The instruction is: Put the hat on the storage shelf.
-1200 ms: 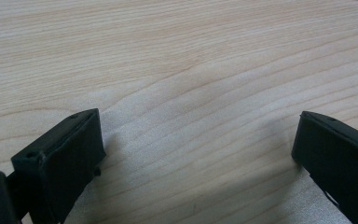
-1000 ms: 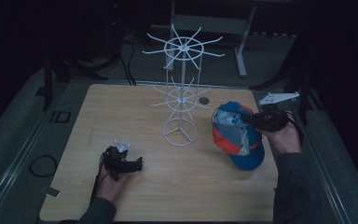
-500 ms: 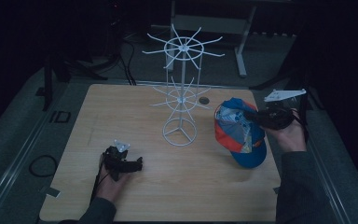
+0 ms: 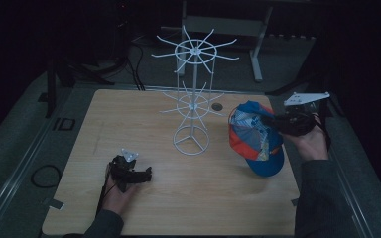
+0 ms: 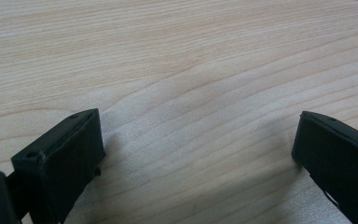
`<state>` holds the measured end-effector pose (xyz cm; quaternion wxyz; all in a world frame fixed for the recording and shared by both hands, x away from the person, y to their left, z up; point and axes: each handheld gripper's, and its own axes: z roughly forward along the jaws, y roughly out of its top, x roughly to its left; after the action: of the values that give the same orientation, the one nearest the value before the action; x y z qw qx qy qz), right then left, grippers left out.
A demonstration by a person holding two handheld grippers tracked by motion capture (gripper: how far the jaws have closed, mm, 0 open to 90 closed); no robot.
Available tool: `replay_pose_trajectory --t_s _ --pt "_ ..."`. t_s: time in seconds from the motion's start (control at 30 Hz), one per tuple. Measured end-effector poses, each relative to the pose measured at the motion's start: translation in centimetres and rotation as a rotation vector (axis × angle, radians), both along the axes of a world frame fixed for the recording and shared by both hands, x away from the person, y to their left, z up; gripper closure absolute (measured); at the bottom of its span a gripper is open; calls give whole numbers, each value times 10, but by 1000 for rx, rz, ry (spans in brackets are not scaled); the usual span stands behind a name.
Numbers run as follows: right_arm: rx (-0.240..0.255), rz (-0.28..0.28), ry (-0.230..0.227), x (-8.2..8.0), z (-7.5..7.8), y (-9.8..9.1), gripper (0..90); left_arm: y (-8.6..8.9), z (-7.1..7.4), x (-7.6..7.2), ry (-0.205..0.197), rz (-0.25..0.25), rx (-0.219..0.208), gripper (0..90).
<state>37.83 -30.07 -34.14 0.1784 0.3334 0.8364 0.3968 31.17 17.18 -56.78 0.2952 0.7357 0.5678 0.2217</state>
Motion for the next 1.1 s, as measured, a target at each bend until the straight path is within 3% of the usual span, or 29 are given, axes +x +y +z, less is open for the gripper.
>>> replay_pose_trajectory --t_s 1.1 --pt "42 29 -59 -3 27 7 842 0 0 0 1 -1 2 25"
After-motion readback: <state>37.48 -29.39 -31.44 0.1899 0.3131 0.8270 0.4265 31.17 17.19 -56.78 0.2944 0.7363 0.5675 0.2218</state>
